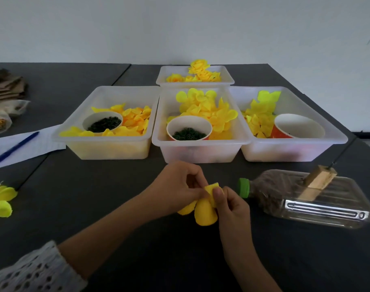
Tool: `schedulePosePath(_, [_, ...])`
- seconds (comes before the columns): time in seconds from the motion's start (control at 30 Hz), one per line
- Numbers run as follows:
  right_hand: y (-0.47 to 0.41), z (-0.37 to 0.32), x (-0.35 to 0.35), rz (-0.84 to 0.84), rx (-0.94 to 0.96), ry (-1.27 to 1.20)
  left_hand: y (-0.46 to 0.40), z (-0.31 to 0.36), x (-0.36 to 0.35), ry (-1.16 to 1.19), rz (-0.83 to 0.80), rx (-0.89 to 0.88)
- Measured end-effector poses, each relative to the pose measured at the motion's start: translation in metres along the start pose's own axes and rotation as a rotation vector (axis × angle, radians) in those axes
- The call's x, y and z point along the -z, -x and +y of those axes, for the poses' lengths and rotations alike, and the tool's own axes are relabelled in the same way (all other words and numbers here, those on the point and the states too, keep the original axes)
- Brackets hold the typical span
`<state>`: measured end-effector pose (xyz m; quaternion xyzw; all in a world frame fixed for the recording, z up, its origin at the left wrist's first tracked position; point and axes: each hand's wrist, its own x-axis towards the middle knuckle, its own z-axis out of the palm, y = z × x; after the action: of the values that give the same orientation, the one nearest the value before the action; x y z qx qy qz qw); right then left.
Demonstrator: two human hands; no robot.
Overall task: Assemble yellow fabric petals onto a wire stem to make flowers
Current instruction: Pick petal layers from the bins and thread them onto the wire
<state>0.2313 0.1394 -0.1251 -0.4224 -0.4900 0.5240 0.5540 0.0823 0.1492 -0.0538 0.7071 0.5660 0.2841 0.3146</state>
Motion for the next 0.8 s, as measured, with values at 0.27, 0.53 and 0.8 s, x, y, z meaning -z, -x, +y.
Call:
schedulePosePath(0.27, [0.0,0.002,0.007,0.086,-0.119,0.018,-0.034,0.001,0.075,0.57,0.235,-0.03])
schedulePosePath(0.53, [-0.005,0.004,0.003,0.047,-0.131,0.02,-0.134,-0.013,0.118,0.152,0.484,-0.05])
schedulePosePath(0.8, [-0.005,0.003,0.008,-0.008,-0.212,-0.066,-0.162,-0.011,0.111,-0.277,0.372,-0.008])
